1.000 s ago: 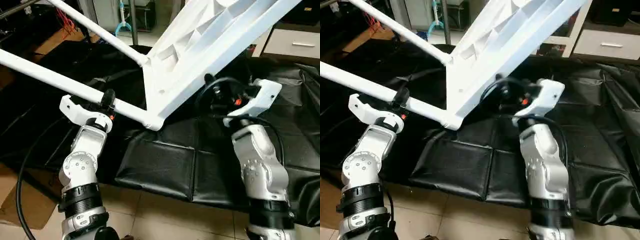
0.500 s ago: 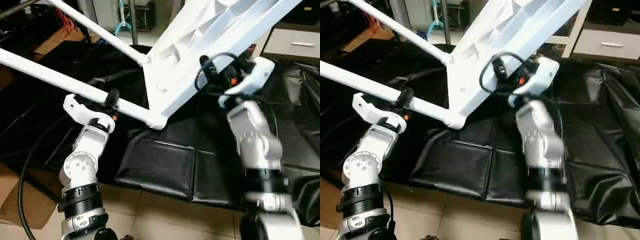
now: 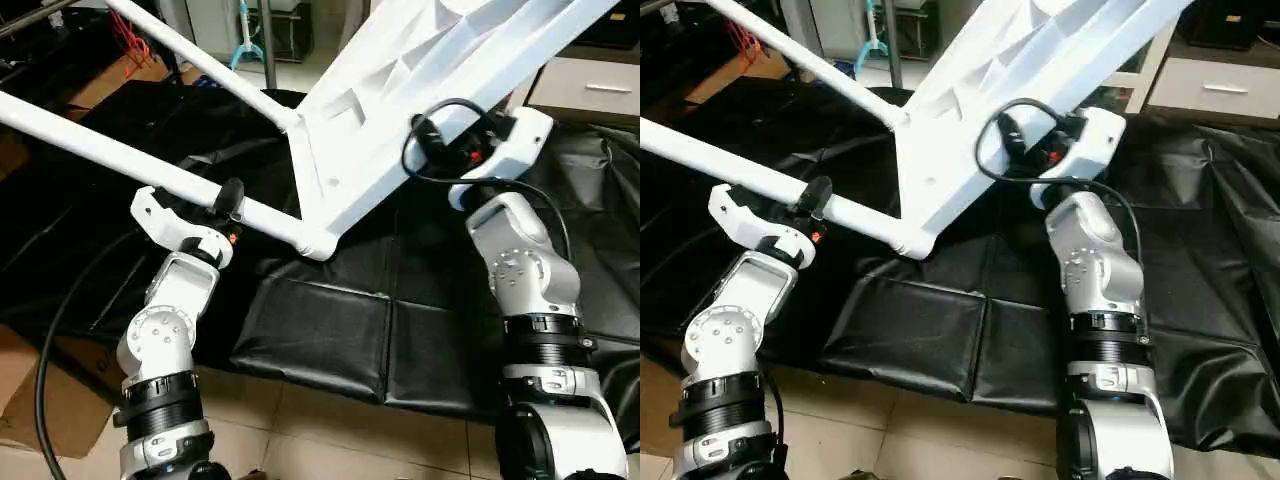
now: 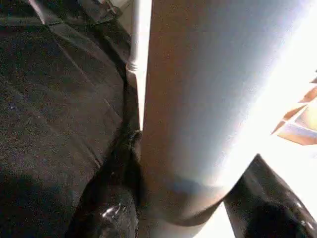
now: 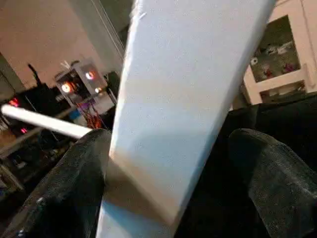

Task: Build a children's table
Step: Flip table

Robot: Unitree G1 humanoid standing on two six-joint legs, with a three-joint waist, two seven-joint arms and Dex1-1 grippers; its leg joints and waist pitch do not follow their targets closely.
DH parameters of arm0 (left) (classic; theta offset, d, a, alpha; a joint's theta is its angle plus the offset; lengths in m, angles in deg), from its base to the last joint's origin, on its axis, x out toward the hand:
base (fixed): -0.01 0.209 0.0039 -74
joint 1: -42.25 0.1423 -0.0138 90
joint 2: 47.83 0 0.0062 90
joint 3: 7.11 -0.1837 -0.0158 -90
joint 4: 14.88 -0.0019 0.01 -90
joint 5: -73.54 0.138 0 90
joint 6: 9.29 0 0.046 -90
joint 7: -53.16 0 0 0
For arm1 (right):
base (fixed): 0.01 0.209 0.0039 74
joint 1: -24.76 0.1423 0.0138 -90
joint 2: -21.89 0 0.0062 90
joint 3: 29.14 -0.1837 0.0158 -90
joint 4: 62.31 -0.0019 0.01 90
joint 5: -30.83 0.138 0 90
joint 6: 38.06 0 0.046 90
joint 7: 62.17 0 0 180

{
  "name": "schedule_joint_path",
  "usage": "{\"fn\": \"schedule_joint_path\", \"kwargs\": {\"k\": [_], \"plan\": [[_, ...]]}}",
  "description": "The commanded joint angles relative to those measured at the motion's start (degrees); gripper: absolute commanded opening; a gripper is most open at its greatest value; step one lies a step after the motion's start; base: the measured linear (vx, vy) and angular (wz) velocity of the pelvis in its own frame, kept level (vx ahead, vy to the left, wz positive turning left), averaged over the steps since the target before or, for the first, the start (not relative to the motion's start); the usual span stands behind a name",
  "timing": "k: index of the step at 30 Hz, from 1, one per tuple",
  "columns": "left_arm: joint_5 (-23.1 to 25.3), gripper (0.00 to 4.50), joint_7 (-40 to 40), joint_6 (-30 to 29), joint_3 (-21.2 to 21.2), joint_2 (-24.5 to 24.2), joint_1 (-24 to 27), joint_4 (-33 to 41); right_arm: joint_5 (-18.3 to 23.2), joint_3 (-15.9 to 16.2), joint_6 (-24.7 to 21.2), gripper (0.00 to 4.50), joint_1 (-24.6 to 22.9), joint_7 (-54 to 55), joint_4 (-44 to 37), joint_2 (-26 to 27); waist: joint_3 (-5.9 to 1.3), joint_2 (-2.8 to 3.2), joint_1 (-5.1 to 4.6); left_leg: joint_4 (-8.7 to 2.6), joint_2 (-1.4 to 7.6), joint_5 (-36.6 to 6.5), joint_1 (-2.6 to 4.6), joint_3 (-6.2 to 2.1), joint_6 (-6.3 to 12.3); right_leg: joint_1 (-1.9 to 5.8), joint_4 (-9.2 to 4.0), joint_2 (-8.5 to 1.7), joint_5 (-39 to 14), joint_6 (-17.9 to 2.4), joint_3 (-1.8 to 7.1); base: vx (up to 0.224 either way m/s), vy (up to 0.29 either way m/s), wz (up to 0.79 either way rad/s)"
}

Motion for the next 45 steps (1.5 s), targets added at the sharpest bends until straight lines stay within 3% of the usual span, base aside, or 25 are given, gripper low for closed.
{"fn": "schedule_joint_path", "kwargs": {"k": [1,10,13,25,28,32,34,37,41,43,45], "plan": [[-1.5,1.93,-0.3,-1.6,-0.5,0.7,1.6,-2.0,1.5,-1.3,-0.7,3.72,1.6,-0.7,0.9,-0.8,-4.13,-1.00,-0.11,-3.92,4.79,5.1,0.90,-1.65,7.06,2.30,-2.58,-4.55,4.2,-16.2,1.89,0.000,0.000,0.00],[0.2,1.93,-2.6,-1.7,-2.5,-0.7,2.6,-1.4,3.8,-3.2,-2.2,3.12,3.7,-4.0,4.6,-2.2,-4.28,-1.14,0.03,-3.70,4.72,6.5,0.82,-1.60,8.42,2.30,-2.40,-4.56,4.6,-16.6,1.78,0.000,0.000,0.00],[1.4,1.91,-4.0,-2.1,-4.2,-1.5,3.6,-0.4,6.8,-4.2,-7.9,2.79,4.4,-5.2,6.1,-3.4,-4.25,-1.25,0.04,-3.72,4.81,6.9,0.78,-1.67,8.70,2.41,-2.40,-4.58,4.6,-16.8,1.75,0.000,0.000,0.00],[1.9,1.90,-4.5,-1.9,-5.4,-2.1,4.4,0.0,6.8,-4.8,-7.6,2.38,4.6,-5.0,5.6,-3.4,-4.24,-1.16,0.07,-3.71,4.74,5.9,0.86,-1.52,7.71,2.29,-2.55,-4.53,2.9,-16.9,1.75,0.000,0.000,0.00],[4.1,1.90,-3.6,-0.7,-5.9,-2.5,4.5,-0.8,5.3,-4.9,-4.7,2.38,5.4,-4.2,5.3,-3.8,-4.32,-1.20,0.17,-3.65,4.72,6.5,0.89,-1.51,7.84,2.27,-2.49,-4.52,3.4,-16.8,1.75,0.000,0.000,0.00],[5.6,1.89,-3.0,-0.5,-6.7,-3.2,4.8,-1.5,-0.9,-3.2,2.7,2.34,7.7,-2.4,5.4,-6.4,-4.23,-1.32,0.15,-3.71,4.66,5.7,0.91,-1.34,7.15,2.18,-2.61,-4.56,2.0,-16.5,1.73,0.000,0.000,0.00],[5.7,1.89,-2.9,-0.5,-6.8,-3.3,4.9,-1.5,-1.1,-3.5,3.4,2.33,8.2,-1.8,5.4,-6.5,-4.23,-1.31,0.14,-3.71,4.62,5.1,0.99,-1.25,6.85,2.12,-2.63,-4.48,1.7,-16.4,1.75,0.000,0.000,0.00],[5.9,1.89,-4.1,-0.5,-7.3,-3.7,5.3,-1.1,-5.1,-1.3,6.3,2.30,9.4,-1.4,5.2,-8.6,-4.34,-1.34,0.13,-3.62,4.64,5.9,0.84,-1.31,7.12,2.20,-2.43,-4.53,2.7,-16.3,1.71,0.000,0.000,0.00],[7.9,1.89,-5.3,0.3,-8.8,-4.9,6.1,-0.5,-8.3,-0.1,9.1,2.27,10.6,-0.1,5.2,-9.8,-5.37,-1.69,0.28,-2.29,4.24,14.4,0.14,-1.38,11.45,1.97,-0.89,-4.27,12.9,-16.7,1.67,0.000,0.000,0.00],[8.7,1.89,-5.6,0.3,-9.6,-5.8,6.9,-0.5,-9.1,-0.3,10.8,2.27,11.1,0.8,5.3,-9.7,-5.29,-1.81,0.34,-2.14,4.26,15.1,-0.07,-1.31,12.50,1.73,-0.79,-4.28,13.7,-16.9,1.59,0.000,0.000,0.00],[9.1,1.89,-5.3,0.3,-9.7,-6.4,7.4,-1.1,-9.6,-0.7,12.3,2.27,11.4,2.0,5.4,-9.5,-5.07,-1.65,0.34,-2.07,4.41,12.9,-0.30,-1.27,13.01,1.38,-0.91,-4.32,10.8,-17.2,1.44,0.000,0.000,0.00]]}}
